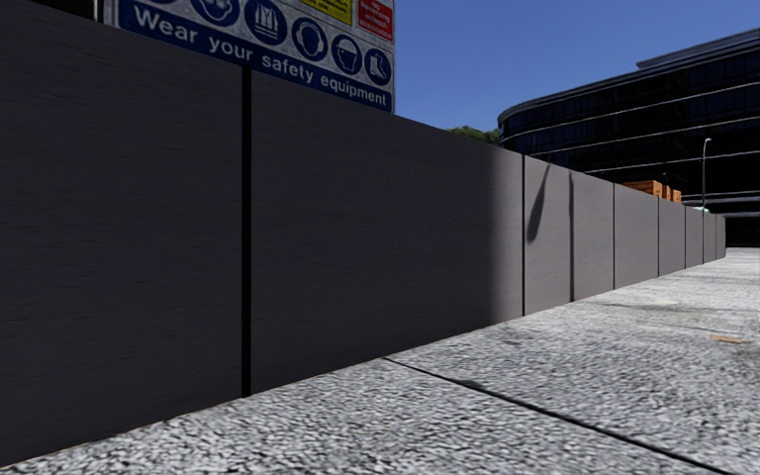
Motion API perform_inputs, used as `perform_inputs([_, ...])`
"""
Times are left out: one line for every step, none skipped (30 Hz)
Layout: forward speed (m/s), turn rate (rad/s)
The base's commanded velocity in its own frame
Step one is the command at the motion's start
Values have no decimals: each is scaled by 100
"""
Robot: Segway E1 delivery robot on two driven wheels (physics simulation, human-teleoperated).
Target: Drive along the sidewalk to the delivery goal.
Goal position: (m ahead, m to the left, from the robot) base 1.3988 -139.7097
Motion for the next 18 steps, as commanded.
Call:
perform_inputs([200,-46])
perform_inputs([200,-55])
perform_inputs([200,-58])
perform_inputs([200,-59])
perform_inputs([200,-59])
perform_inputs([200,-59])
perform_inputs([200,-59])
perform_inputs([200,-59])
perform_inputs([200,-59])
perform_inputs([200,-59])
perform_inputs([200,-59])
perform_inputs([200,-59])
perform_inputs([200,-59])
perform_inputs([200,-59])
perform_inputs([200,-59])
perform_inputs([200,-59])
perform_inputs([200,-59])
perform_inputs([200,-59])
